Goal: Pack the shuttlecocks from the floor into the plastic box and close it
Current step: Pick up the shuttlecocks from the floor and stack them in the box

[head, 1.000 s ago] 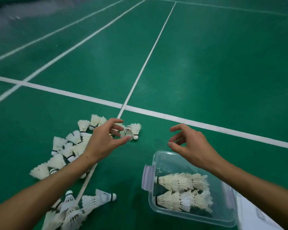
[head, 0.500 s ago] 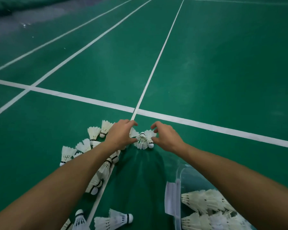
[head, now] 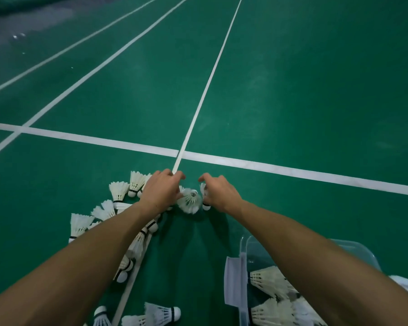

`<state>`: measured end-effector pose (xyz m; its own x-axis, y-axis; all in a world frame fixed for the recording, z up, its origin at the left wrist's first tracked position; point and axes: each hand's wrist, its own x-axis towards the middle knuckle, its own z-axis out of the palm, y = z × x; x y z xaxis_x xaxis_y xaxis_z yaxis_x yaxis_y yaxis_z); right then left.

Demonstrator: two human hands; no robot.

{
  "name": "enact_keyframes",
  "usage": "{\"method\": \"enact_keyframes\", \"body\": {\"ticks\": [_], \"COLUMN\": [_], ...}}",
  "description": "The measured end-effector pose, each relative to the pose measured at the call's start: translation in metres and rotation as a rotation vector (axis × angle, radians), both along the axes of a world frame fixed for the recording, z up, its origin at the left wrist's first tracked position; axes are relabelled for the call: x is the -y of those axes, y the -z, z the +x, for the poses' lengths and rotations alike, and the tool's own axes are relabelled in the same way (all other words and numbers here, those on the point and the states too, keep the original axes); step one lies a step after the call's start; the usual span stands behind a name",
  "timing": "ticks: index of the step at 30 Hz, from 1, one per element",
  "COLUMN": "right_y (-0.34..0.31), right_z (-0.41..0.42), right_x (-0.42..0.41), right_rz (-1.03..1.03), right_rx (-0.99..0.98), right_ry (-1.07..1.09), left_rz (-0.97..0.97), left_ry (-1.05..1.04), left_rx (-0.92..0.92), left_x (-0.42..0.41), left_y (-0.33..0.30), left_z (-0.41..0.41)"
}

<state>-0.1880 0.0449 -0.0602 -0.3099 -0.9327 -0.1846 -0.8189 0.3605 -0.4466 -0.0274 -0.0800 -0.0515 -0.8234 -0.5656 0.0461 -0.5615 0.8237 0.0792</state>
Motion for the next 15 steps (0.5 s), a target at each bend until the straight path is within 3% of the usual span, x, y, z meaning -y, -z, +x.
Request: {"method": "enact_keyframes", "body": {"ticks": [7, 11, 15], "right_y": [-0.095, -0.152, -0.155], "right_z": [-0.011, -0.021, -0.012], "right_x": [-0.076, -0.158, -0.247], "right_rz": [-0.136, -0.336, -0.417], "right_rx": [0.096, 0.223, 0.301], "right_ry": [0.015, 0.179, 0.389], "left_rz": [0.359, 0.477, 0.614], "left_ry": [0.01, 0.036, 0.014], "left_rx": [-0.306, -0.539, -0.762], "left_x": [-0.051, -0.095, -0.13], "left_y": [-0.078, -0.132, -0.154], "left_z": [0.012, 0.019, 0.018]}}
